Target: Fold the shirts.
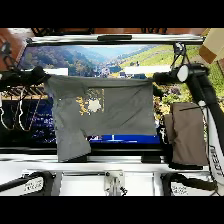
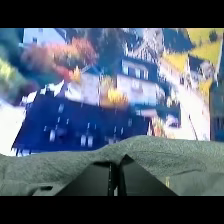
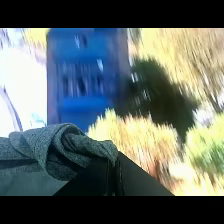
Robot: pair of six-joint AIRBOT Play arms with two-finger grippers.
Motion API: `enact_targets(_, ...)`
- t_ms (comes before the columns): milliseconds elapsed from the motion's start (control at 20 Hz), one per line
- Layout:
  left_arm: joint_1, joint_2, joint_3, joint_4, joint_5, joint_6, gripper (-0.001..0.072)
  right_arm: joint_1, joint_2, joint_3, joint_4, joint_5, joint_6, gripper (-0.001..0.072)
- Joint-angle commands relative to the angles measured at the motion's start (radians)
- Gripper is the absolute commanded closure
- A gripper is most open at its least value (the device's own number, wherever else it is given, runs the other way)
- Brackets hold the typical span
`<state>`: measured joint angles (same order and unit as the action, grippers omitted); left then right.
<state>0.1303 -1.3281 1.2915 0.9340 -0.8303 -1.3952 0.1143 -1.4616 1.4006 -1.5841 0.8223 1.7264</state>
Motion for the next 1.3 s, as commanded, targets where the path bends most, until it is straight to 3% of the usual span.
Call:
enact_targets(0,-0.004,-0.210,0.048,-0.123,0.204,0.053,0.0676,0.002,-0.105,-0.002,0.031,-0.345,0.054,0.0648)
enact_targets(150,-0.030,-0.287,0.065,-0.140,0.209,0.051,0.0675,0.002,-0.164,-0.002,0.145,-0.295,0.068,0.0647)
enact_targets(250,-0.052,-0.304,0.066,-0.143,0.163,0.048,0.0628,0.002,-0.186,-0.002,0.231,-0.235,0.067,0.0572)
enact_targets(300,-0.054,-0.302,0.069,-0.142,0.121,0.048,0.0462,0.001,-0.180,-0.002,0.254,-0.208,0.063,0.0360)
enact_targets(350,-0.043,-0.296,0.087,-0.142,0.043,0.049,0.0240,0.001,-0.159,-0.002,0.258,-0.166,0.048,0.0180)
enact_targets(400,-0.019,-0.290,0.119,-0.141,-0.054,0.049,0.0189,-0.005,-0.123,-0.002,0.238,-0.098,0.008,0.0172)
enact_targets(500,0.063,-0.280,0.203,-0.132,-0.316,0.040,0.0201,-0.032,-0.026,-0.002,0.172,0.100,-0.066,0.0173)
enact_targets(600,0.144,-0.260,0.244,0.010,-0.575,-0.070,0.0376,-0.083,0.058,-0.002,0.136,0.349,-0.144,0.0173)
enact_targets(700,0.175,-0.211,0.190,0.216,-0.752,-0.081,0.0361,-0.148,0.107,-0.019,0.179,0.568,-0.233,0.0173)
enact_targets(750,0.178,-0.170,0.115,0.294,-0.776,-0.080,0.0240,-0.177,0.130,-0.047,0.212,0.635,-0.261,0.0173)
enact_targets(800,0.181,-0.127,0.025,0.316,-0.761,-0.071,0.0085,-0.203,0.159,-0.091,0.248,0.668,-0.278,0.0173)
enact_targets(1000,0.205,-0.015,-0.327,0.293,-0.584,-0.026,0.0107,-0.230,0.253,-0.260,0.344,0.645,-0.286,0.0173)
enact_targets(1250,0.206,-0.052,-0.528,0.116,-0.391,0.061,0.0109,-0.229,0.257,-0.298,0.385,0.625,-0.299,0.0173)
